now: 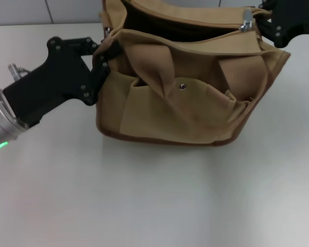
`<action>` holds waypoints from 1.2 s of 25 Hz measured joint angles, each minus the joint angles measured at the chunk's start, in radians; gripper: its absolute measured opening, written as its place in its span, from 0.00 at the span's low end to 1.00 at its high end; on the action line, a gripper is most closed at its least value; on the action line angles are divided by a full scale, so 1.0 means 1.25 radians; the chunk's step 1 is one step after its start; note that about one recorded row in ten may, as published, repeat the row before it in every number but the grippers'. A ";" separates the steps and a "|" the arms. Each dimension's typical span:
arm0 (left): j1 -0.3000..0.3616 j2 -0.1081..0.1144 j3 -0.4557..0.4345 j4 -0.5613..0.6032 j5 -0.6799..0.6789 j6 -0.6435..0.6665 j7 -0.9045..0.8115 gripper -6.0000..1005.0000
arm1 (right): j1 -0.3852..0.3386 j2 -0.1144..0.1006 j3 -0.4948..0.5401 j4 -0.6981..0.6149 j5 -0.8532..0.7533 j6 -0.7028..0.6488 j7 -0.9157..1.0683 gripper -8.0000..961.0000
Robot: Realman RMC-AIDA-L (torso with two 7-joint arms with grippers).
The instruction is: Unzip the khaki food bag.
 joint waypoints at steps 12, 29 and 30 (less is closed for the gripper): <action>-0.004 -0.001 0.005 -0.073 -0.017 0.014 0.008 0.08 | 0.011 0.002 -0.030 0.053 -0.005 0.051 0.027 0.05; 0.087 0.052 -0.018 0.050 -0.010 0.099 -0.161 0.57 | -0.155 -0.001 0.028 -0.030 0.264 -0.127 0.089 0.58; 0.105 0.067 -0.016 0.083 0.024 0.126 -0.201 0.60 | -0.162 -0.006 0.030 -0.020 0.271 -0.178 0.088 0.63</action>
